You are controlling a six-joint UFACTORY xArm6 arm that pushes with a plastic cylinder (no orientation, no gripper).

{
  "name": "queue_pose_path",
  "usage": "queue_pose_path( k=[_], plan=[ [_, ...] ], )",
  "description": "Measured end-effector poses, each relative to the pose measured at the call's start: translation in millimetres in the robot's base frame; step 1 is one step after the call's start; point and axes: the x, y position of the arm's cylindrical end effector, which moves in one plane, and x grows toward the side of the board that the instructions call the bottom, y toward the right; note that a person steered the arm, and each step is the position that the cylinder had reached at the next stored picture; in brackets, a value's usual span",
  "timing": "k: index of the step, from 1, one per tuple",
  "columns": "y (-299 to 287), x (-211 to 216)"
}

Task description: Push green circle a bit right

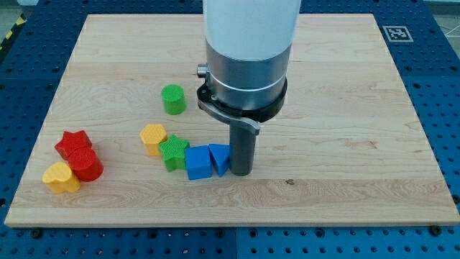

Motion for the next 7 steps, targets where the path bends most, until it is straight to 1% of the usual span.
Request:
queue_pose_path(
  k=[1, 2, 3, 4, 5, 6, 7],
  plan=[
    [0, 0],
    [25, 0],
    [79, -12],
    [108, -66],
    [102, -110],
    [49, -154],
    [-25, -189]
  ],
)
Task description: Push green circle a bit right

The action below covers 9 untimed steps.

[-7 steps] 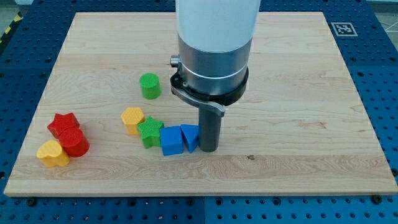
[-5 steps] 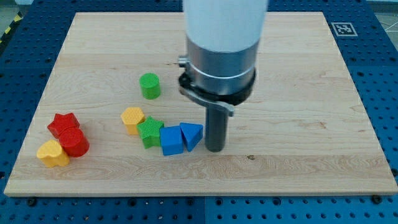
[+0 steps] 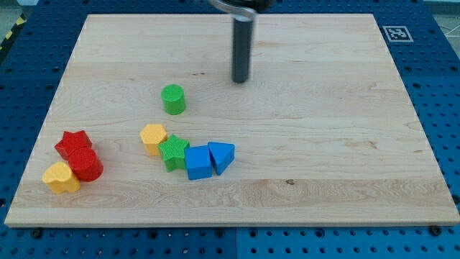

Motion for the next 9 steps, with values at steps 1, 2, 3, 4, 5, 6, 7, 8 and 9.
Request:
queue_pose_path(
  k=[1, 2, 3, 4, 5, 6, 7, 8, 9],
  plan=[
    [-69, 5],
    [-118, 26],
    [-126, 26],
    [-126, 30],
    [-124, 54],
    [-124, 58],
    [-113, 57],
    [-91, 56],
    [-55, 56]
  ],
)
